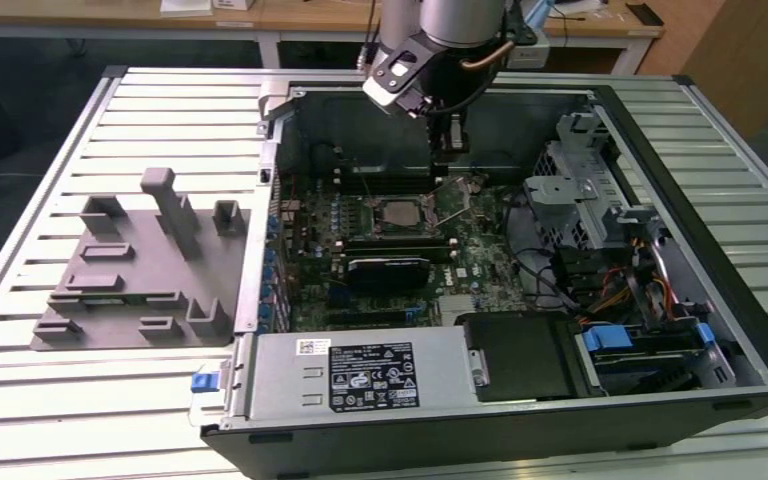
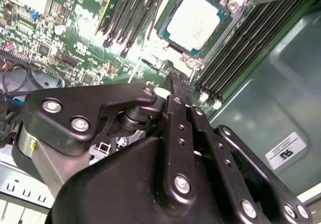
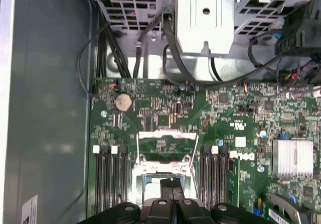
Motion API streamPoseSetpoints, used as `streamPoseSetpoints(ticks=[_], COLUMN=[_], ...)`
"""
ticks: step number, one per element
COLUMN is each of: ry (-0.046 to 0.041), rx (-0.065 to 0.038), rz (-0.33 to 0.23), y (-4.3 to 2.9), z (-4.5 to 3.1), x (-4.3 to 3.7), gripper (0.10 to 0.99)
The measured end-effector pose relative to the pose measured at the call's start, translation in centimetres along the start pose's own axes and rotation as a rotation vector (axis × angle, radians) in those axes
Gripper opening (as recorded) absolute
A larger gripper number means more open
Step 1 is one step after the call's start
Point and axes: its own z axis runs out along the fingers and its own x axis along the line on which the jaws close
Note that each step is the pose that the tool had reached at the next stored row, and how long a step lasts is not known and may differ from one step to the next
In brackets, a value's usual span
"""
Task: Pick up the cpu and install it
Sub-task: 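Close the cpu cover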
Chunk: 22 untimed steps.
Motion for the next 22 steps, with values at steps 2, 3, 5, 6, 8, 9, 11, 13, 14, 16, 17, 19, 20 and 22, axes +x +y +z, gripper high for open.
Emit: streamPoseSetpoints(ticks=[2, 3, 5, 6, 8, 9, 11, 13, 14, 16, 17, 19, 20, 22], ry=[0.0000, 0.0000, 0.0000, 0.0000, 0.0000, 0.0000, -0.0001, -0.0001, -0.0002, 0.0000, 0.0000, 0.0001, 0.0001, 0.0001], rx=[0.000, 0.000, 0.000, 0.000, 0.000, 0.000, 0.000, 0.000, 0.000, 0.000, 0.000, 0.000, 0.000, 0.000], rz=[0.000, 0.000, 0.000, 0.000, 0.000, 0.000, 0.000, 0.000, 0.000, 0.000, 0.000, 0.000, 0.000, 0.000], y=[0.36, 0.55, 0.91, 1.10, 1.46, 1.64, 2.02, 2.41, 2.62, 3.08, 3.33, 3.83, 4.07, 4.50], z=[0.01, 0.02, 0.03, 0.03, 0.04, 0.05, 0.06, 0.07, 0.07, 0.09, 0.10, 0.12, 0.13, 0.15], x=[0.01, 0.01, 0.01, 0.01, 0.02, 0.02, 0.03, 0.03, 0.04, 0.05, 0.05, 0.07, 0.08, 0.09], gripper=[0.106, 0.106, 0.106, 0.106, 0.106, 0.106, 0.106, 0.106, 0.106, 0.106, 0.106, 0.106, 0.106, 0.106])
